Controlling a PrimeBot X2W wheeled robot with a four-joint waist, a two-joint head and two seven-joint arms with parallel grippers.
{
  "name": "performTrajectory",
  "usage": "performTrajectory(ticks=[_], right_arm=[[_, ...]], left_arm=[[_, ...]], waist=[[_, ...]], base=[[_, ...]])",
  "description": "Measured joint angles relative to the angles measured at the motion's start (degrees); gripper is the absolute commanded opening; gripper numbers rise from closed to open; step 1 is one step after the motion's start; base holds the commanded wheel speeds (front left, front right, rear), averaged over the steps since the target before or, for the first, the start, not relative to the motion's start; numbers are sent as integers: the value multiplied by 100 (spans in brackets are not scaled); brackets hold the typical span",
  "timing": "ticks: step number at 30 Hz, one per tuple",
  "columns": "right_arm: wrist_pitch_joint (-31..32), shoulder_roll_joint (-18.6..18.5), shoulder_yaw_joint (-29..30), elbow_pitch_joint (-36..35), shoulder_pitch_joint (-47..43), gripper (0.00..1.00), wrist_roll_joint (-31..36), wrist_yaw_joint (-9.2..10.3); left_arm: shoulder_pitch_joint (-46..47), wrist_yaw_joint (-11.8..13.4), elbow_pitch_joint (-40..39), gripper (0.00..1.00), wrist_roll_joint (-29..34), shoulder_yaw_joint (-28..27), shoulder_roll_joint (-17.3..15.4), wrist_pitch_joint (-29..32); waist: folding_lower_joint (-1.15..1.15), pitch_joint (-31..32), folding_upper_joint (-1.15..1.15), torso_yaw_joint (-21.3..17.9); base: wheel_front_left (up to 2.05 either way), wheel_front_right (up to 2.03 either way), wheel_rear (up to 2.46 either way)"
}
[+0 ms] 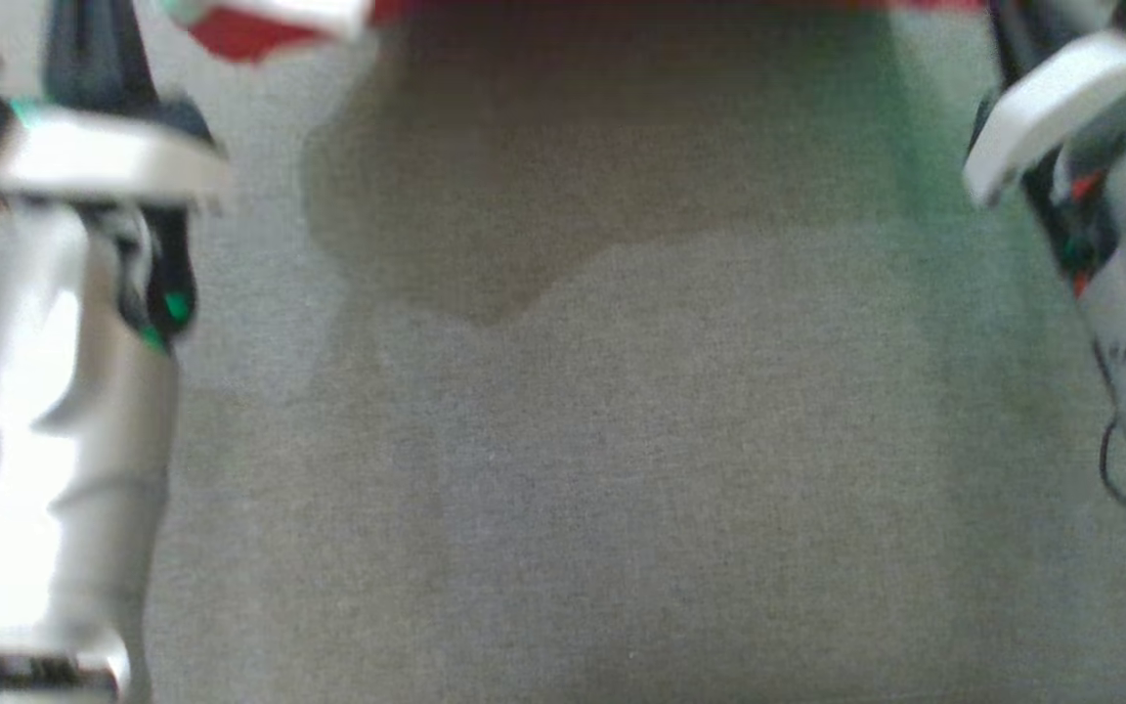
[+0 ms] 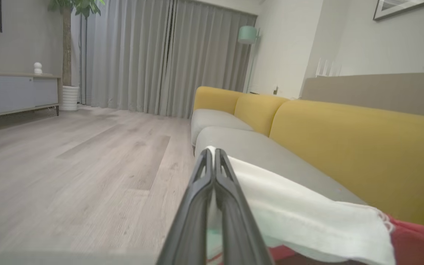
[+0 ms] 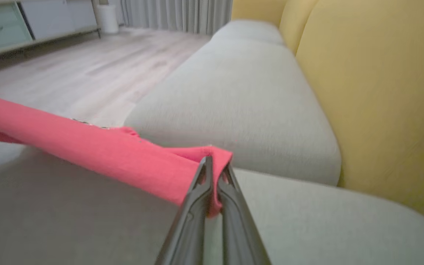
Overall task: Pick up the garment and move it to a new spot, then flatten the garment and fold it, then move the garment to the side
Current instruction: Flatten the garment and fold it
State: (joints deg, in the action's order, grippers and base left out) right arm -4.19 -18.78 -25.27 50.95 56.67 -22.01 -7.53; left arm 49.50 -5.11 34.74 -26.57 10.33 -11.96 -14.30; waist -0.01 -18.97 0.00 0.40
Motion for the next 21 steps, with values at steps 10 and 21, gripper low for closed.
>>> performTrajectory(ticks=[10,21], right_arm=[[1055,-743,-1411,-728,-1172,0,-1360,0],[1510,-1265,-2248,-1438,-1881,0,-2149,0]], left_arm=[[-2138,-34,-727,0,-29,204,-34,26],[-3904,118,-1986,0,-289,338,-299,828]], waist=[[-1,755,0,81],[-1,1500,1,46]], base=[[0,0,0],[0,0,0]])
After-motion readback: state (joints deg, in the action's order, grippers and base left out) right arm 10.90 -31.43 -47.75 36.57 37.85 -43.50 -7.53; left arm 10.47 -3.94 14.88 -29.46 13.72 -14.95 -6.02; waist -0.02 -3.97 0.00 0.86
